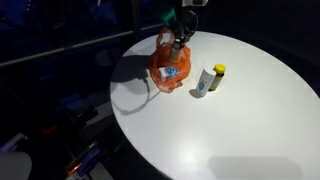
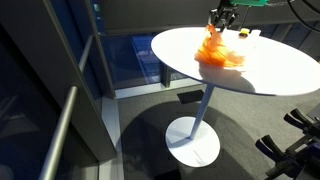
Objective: Put the white bottle inside the plastic bag
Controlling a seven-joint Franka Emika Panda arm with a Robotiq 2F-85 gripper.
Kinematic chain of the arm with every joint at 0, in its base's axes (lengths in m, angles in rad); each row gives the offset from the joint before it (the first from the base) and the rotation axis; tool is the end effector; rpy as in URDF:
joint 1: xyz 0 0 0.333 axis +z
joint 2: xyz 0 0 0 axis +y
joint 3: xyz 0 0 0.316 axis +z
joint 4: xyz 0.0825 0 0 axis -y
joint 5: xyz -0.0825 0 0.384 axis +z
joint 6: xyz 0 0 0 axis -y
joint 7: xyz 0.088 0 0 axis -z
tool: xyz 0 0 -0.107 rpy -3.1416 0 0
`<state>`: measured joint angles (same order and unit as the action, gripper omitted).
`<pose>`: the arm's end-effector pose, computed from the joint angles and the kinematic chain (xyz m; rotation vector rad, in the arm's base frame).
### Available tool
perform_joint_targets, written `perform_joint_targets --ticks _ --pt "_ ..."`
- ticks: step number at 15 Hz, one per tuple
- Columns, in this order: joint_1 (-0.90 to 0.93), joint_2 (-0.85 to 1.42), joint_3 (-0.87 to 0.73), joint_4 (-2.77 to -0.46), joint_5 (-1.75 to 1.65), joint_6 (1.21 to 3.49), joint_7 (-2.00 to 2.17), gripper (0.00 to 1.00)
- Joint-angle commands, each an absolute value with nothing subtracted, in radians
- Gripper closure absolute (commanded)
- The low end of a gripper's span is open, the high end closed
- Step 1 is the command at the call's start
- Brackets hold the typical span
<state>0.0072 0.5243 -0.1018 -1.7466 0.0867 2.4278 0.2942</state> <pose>0.6778 -0.0569 0.2906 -3.0316 0.6654 -0.2464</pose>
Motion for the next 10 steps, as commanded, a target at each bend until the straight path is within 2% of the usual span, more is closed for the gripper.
perform_joint_targets --ticks 1,4,5,6,10 --pt "0.020 0.558 -0.113 -1.705 0.060 2.431 0.333 0.81" --pt "0.022 0.567 -0.116 -1.700 0.058 2.428 0.336 0.81" --pt "0.022 0.562 -0.115 -1.703 0.059 2.427 0.334 0.31" --pt "0.020 0.553 -0.114 -1.710 0.060 2.427 0.330 0.30" --pt "0.012 0.502 -0.117 -1.748 0.066 2.402 0.329 0.01"
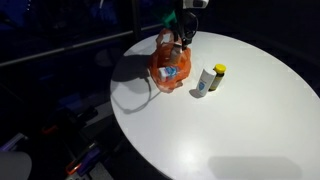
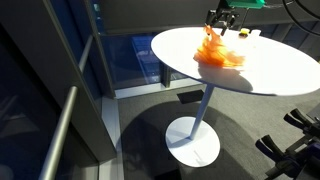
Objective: Put the white bottle inside the plastic bag
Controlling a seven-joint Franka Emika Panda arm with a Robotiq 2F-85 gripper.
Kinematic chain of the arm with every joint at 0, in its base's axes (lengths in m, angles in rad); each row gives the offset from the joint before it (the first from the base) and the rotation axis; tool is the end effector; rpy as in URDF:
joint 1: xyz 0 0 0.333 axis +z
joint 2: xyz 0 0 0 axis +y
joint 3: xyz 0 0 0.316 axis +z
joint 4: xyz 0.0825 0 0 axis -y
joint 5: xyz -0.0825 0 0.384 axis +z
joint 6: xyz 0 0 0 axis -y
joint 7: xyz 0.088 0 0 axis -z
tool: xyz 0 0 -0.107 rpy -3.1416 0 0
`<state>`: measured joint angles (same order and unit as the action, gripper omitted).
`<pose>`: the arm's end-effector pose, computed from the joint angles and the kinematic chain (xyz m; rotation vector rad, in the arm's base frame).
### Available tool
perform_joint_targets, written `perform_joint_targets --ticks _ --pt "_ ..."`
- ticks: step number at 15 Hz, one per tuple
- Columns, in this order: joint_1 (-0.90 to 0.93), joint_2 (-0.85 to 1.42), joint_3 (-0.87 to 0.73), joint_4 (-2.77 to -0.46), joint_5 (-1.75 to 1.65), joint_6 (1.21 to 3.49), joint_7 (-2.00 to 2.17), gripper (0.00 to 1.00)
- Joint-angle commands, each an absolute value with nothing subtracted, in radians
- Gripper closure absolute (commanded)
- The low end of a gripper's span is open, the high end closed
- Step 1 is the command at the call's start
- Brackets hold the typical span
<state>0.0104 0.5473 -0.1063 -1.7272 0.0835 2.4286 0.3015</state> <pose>0.6822 -0.0574 0.2839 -3.0365 0.6734 -0.2440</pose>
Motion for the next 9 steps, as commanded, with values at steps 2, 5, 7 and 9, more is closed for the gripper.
perform_joint_targets --ticks 2,5,7,9 --pt "0.002 0.472 -0.123 -1.769 0.072 2.387 0.326 0.00" --pt "-0.010 0.422 -0.147 -1.796 0.062 2.328 0.340 0.00" --pt "-0.020 0.384 -0.161 -1.816 0.057 2.277 0.341 0.00" --pt "-0.038 0.340 -0.164 -1.838 0.064 2.216 0.318 0.00"
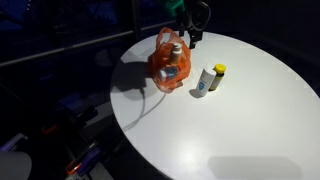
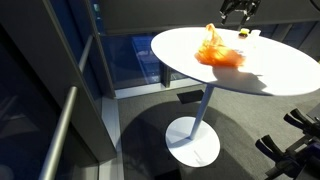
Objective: Put the white bottle inside the plastic bag
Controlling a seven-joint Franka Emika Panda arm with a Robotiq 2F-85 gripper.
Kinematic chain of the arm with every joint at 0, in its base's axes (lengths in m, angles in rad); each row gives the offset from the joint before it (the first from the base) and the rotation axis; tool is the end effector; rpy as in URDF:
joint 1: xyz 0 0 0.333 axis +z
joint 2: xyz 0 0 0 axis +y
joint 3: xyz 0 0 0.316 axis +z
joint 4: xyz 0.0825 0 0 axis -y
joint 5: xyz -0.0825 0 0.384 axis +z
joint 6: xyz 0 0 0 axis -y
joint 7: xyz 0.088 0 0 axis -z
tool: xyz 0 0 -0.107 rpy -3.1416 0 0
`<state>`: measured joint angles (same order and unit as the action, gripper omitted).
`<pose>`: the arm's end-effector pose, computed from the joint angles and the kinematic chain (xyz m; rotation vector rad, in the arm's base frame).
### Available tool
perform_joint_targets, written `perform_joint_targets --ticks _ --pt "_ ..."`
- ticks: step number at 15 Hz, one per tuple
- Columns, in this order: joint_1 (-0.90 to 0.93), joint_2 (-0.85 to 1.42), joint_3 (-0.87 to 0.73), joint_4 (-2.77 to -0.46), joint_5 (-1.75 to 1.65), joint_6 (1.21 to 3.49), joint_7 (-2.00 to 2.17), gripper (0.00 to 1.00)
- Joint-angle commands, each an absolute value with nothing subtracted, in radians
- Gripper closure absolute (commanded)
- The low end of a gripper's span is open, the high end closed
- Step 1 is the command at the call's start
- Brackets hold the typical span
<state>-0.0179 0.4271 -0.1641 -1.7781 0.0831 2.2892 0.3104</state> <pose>0.6519 -0.1086 0.3294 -3.0265 0.8161 -0.1422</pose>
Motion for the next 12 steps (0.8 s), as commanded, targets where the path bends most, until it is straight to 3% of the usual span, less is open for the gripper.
perform_joint_targets --ticks 1,12 --pt "-0.047 0.319 -0.162 -1.850 0.070 2.188 0.307 0.00" --pt "-0.079 0.012 -0.155 -2.018 -0.034 1.952 0.259 0.00"
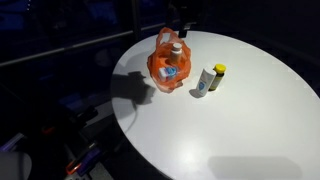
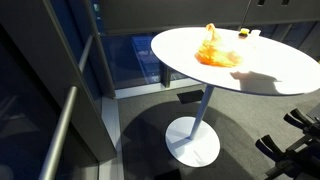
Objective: Put the white bottle inside the plastic bag
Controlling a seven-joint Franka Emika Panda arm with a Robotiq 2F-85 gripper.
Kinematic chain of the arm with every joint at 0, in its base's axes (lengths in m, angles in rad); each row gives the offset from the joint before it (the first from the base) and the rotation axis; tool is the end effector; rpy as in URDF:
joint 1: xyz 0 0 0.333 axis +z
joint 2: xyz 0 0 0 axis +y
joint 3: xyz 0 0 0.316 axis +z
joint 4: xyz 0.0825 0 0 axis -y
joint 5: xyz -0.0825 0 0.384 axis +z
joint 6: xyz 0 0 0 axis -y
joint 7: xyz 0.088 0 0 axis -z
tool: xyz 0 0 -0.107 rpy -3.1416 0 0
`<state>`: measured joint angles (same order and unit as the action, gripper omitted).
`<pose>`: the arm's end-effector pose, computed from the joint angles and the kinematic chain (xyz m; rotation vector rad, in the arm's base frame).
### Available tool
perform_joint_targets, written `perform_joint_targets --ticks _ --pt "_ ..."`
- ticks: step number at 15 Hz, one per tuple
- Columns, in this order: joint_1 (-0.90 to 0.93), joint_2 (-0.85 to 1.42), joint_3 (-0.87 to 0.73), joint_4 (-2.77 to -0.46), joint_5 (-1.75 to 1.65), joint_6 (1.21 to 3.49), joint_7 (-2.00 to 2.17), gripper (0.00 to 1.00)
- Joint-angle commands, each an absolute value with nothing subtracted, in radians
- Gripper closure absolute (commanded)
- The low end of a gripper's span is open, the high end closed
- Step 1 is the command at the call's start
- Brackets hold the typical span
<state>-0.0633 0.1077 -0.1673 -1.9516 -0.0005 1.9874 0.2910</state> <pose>0.5590 -0.1291 0.4187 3.0139 -0.8035 -0.1089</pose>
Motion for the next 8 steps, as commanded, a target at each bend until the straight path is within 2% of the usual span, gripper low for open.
perform_joint_targets --ticks 1,8 --pt "-0.081 -0.012 -0.152 -2.032 -0.039 1.943 0.247 0.00" --pt "-0.086 -0.117 -0.144 -2.100 -0.026 1.922 0.146 0.00"
